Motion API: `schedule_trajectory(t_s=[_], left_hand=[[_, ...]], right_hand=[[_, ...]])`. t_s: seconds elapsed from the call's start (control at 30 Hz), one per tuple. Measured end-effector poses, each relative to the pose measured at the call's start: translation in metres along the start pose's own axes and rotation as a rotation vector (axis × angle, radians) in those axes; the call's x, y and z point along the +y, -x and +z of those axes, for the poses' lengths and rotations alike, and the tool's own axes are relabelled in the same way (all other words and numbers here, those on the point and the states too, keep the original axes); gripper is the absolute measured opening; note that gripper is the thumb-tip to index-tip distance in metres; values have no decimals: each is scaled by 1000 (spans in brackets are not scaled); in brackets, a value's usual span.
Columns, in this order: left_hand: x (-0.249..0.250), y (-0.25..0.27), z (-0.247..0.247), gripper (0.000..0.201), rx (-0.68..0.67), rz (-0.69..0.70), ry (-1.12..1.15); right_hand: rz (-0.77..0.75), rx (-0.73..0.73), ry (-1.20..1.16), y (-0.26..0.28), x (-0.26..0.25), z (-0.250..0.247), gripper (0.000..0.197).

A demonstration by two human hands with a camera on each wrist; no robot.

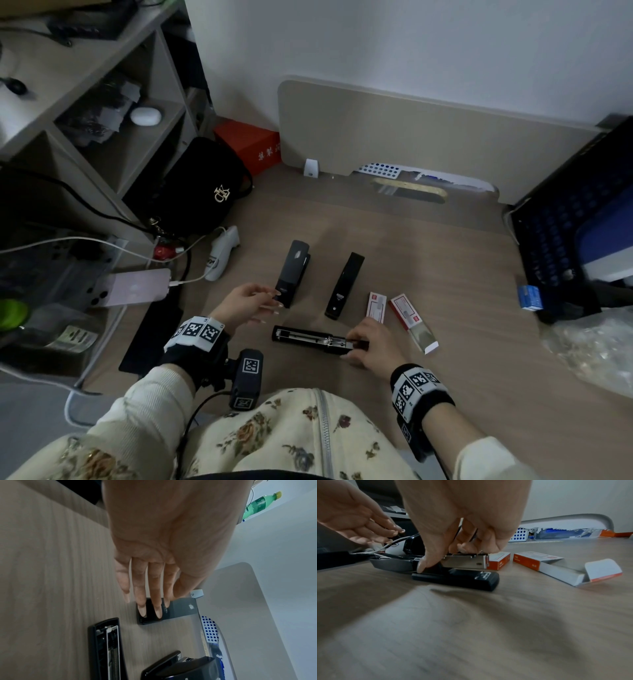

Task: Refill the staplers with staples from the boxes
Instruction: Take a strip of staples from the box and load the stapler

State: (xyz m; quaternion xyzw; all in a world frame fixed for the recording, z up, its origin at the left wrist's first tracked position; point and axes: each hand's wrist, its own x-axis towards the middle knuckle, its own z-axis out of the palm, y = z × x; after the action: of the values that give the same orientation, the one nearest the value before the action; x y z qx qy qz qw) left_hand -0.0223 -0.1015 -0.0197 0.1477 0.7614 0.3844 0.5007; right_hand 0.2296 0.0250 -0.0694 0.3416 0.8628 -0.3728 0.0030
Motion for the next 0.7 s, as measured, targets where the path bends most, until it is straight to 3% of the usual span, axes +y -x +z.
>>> schedule_trajectory(t_s=[0.1,0.27,0.5,0.63,0.7], left_hand=[[1,1,2,20,-10,-1,-5],[2,0,7,17,-18,2,14],[6,-2,17,16,-49,17,58],[9,-1,16,16,-53,15,51],[11,-2,14,16,-58,10,48]], right_hand=[[-16,21,-44,6,4,-6,29],[-49,-98,156,14,12,-11,29],[14,-135,251,20,20,-14,31],[-21,-145,208,16,17,-12,31],[-15,-83,93,15,16,-13,28]])
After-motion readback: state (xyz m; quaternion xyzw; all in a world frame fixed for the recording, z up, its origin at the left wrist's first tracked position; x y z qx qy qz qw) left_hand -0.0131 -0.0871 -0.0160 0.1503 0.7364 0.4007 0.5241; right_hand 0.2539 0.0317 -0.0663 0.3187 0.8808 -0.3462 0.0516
